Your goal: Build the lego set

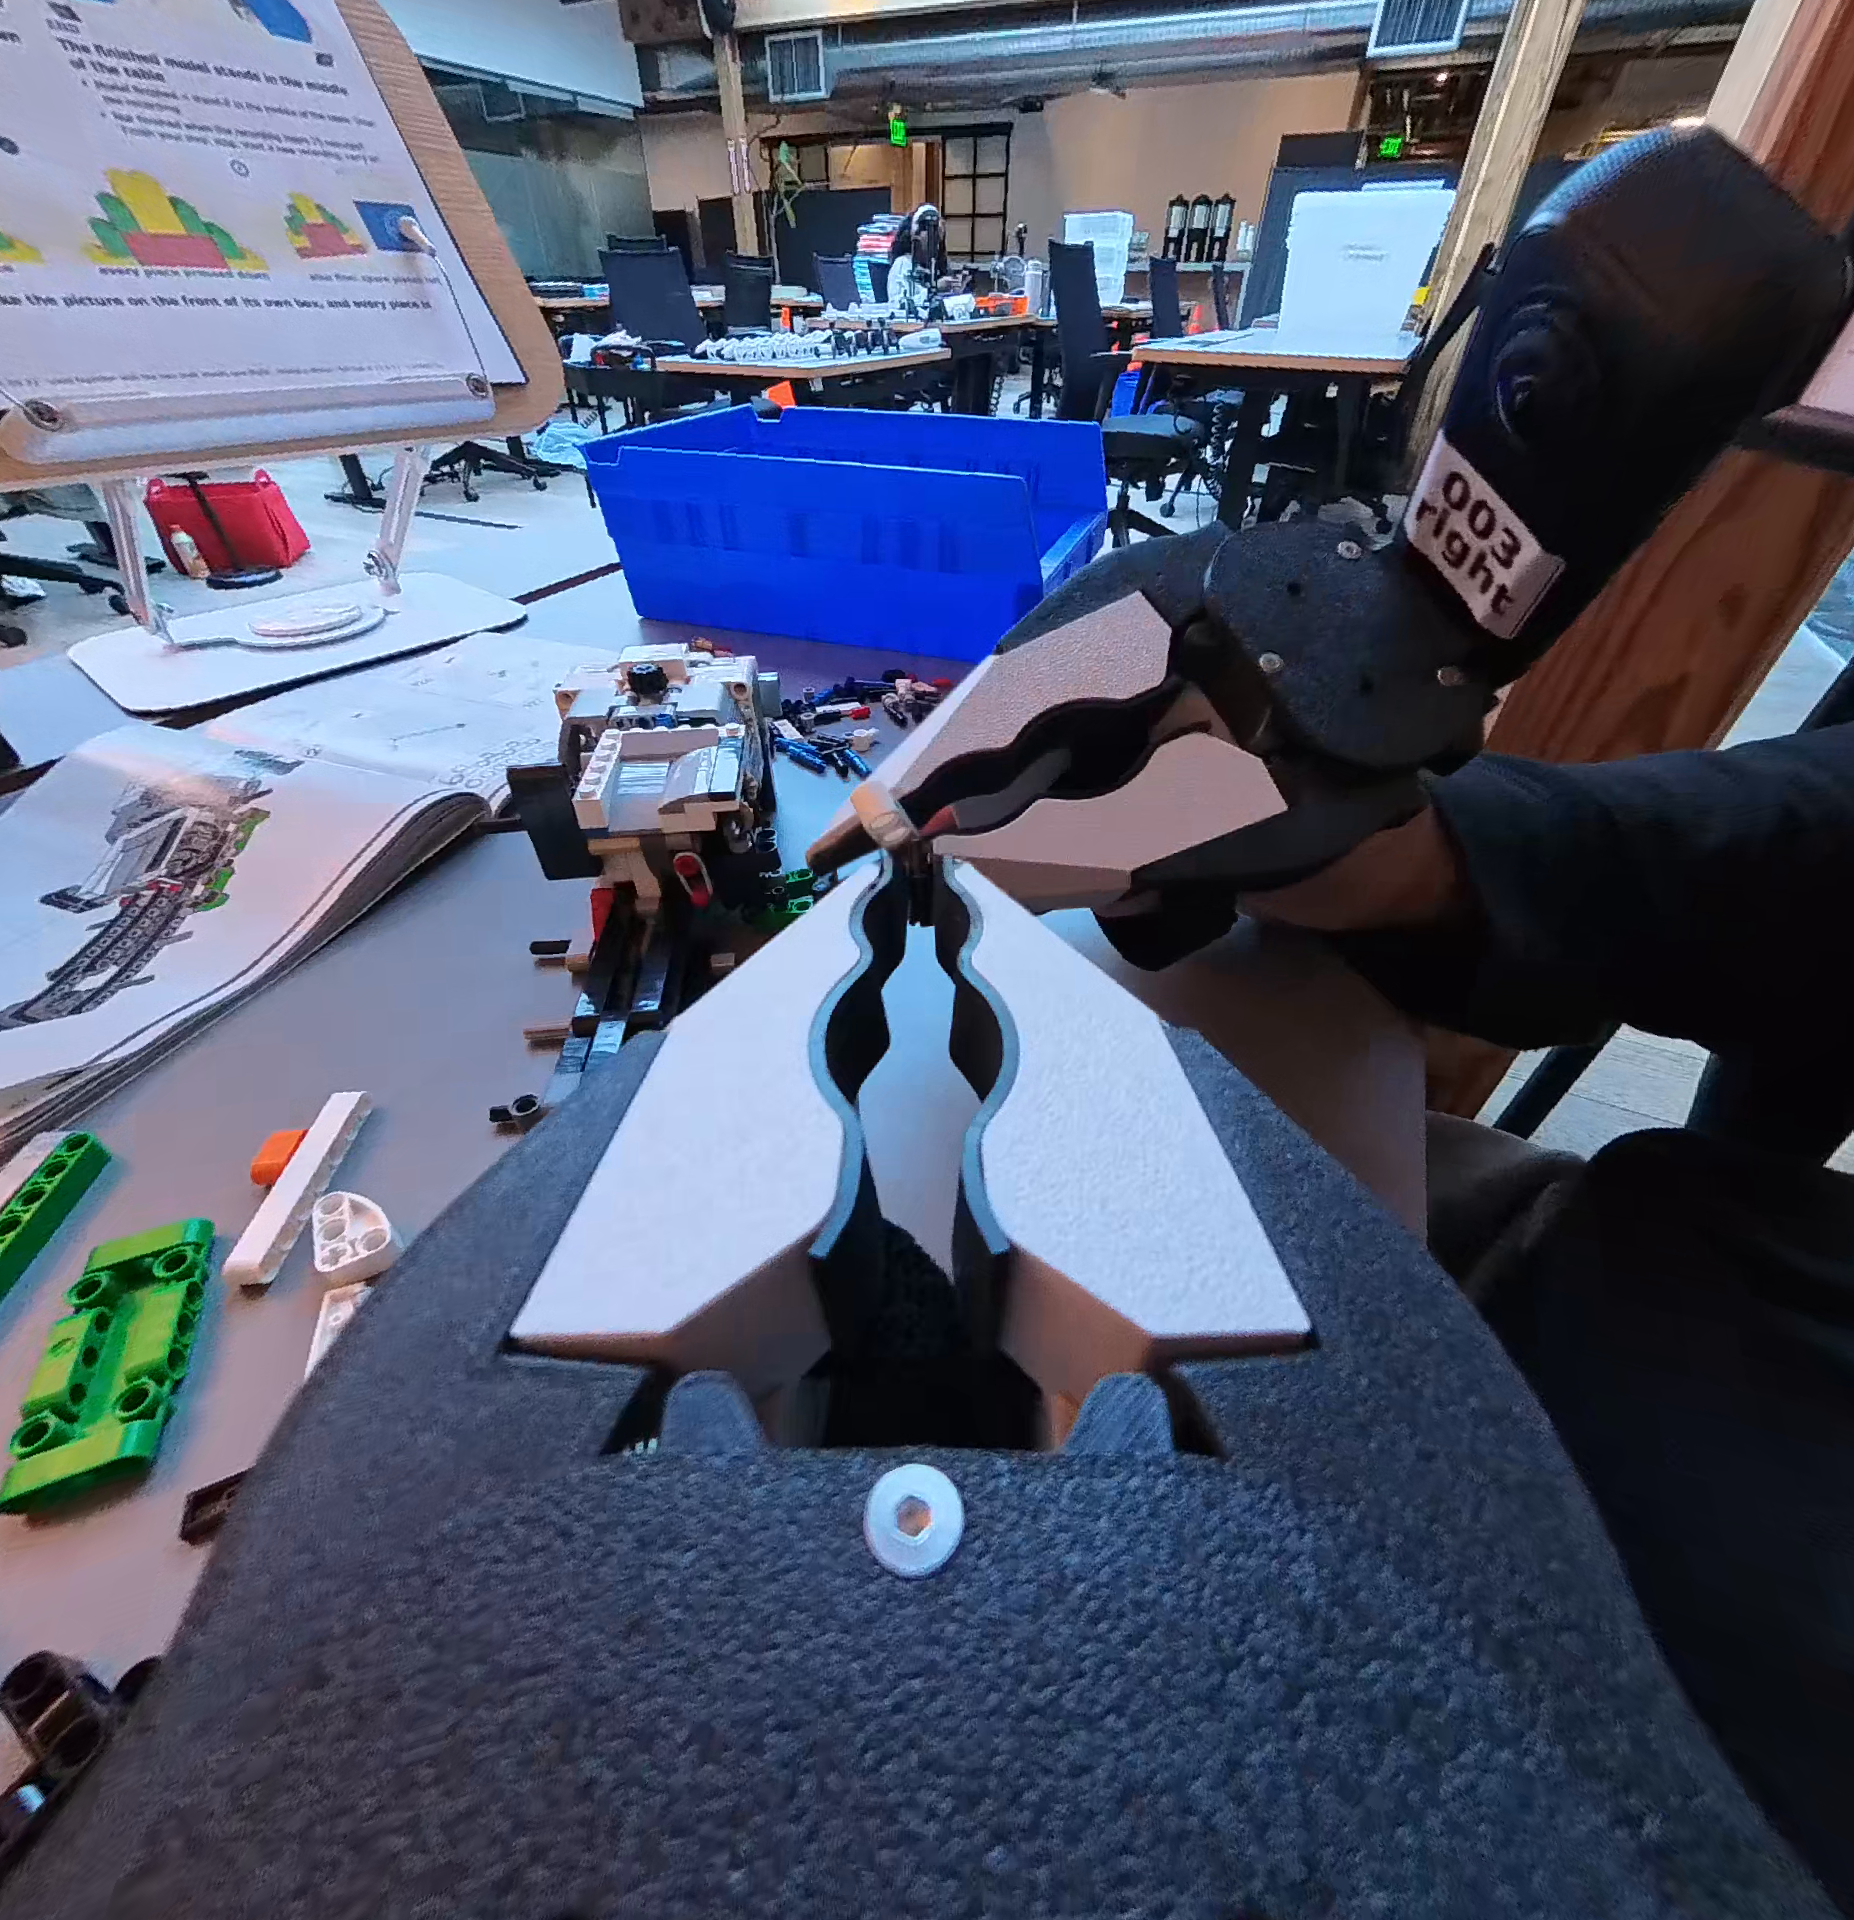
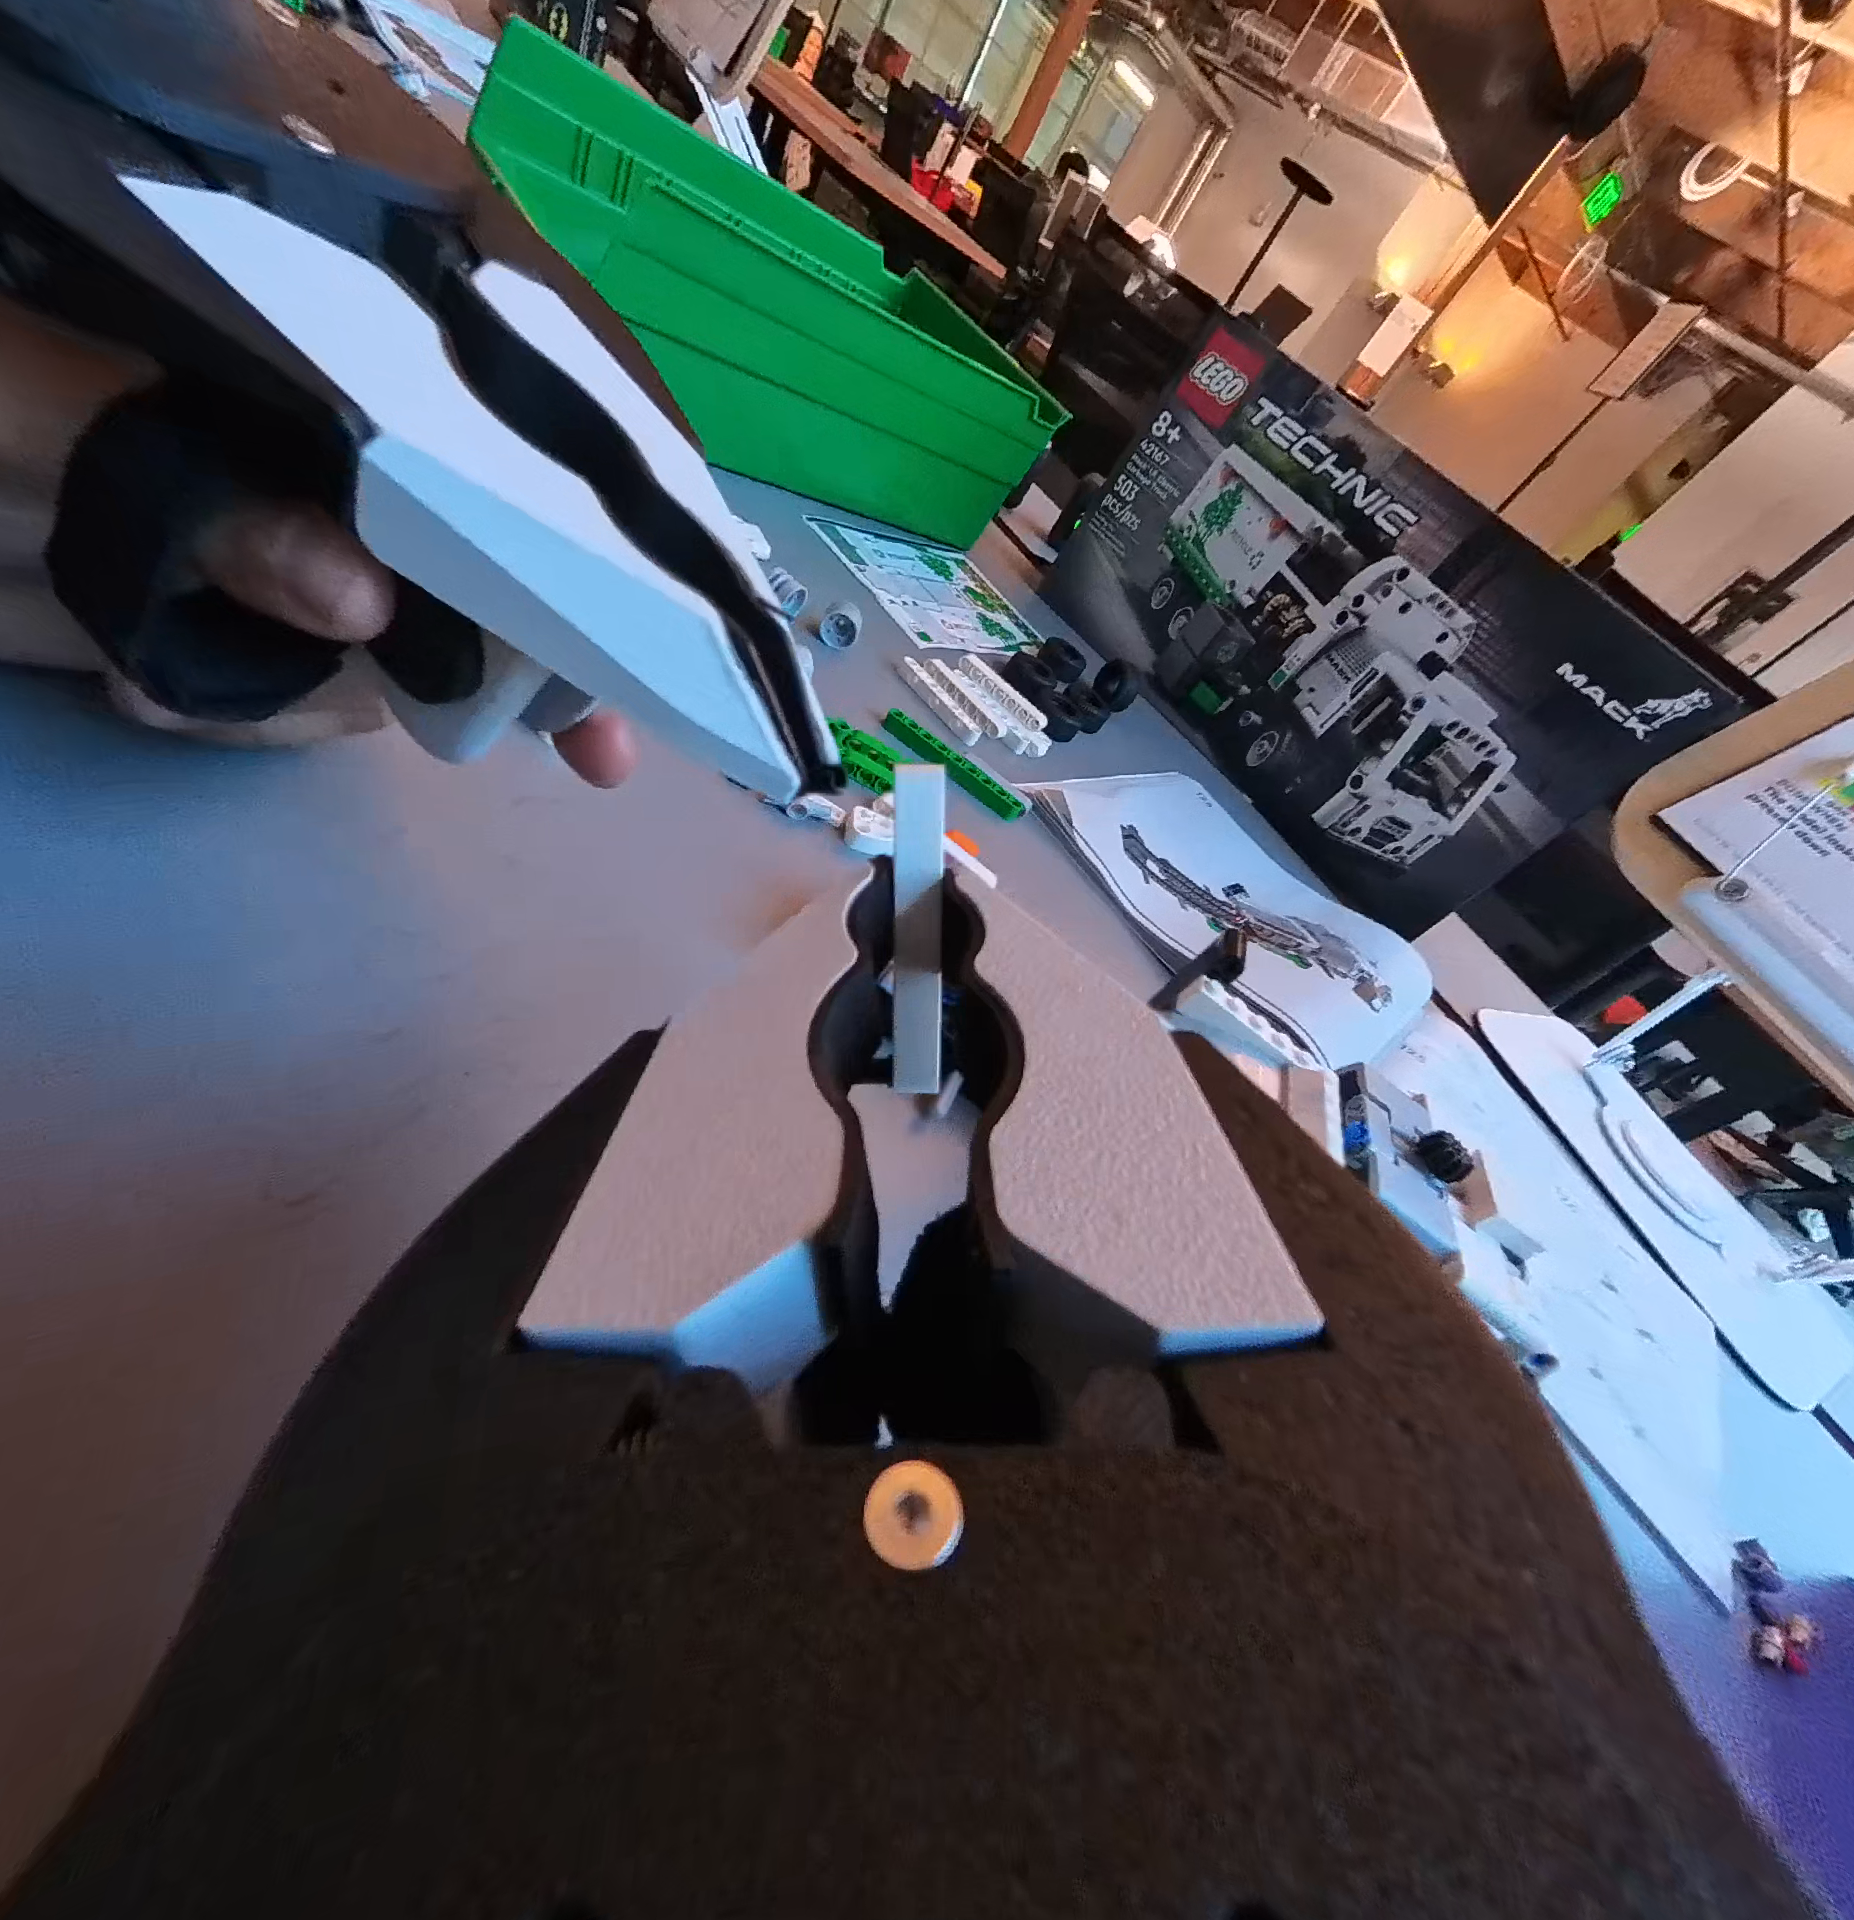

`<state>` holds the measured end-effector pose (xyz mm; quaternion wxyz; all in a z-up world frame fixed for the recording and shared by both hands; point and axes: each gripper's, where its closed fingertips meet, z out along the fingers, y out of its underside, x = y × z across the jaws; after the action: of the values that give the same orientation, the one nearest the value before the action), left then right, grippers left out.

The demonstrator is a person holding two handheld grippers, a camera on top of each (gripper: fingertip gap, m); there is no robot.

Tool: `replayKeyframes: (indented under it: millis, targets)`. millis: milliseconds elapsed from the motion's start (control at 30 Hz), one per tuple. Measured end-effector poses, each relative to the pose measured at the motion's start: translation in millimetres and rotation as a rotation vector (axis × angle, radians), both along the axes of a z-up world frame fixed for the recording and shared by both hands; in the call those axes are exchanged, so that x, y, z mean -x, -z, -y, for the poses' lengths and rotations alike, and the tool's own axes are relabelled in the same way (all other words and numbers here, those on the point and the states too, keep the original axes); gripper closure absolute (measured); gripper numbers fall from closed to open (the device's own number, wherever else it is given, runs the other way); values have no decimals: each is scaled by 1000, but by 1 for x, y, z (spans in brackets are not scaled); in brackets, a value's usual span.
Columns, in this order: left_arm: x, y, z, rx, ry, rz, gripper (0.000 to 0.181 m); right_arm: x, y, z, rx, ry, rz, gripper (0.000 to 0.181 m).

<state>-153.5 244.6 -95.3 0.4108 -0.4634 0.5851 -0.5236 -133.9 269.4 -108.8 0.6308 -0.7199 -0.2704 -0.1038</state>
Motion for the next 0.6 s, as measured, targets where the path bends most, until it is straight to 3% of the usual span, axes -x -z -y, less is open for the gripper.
replayKeyframes:
  millis: [600]
  targets:
    - [-5,4,-7,0,-51,-29,178,4,6,-2,55,-6,-44,175]
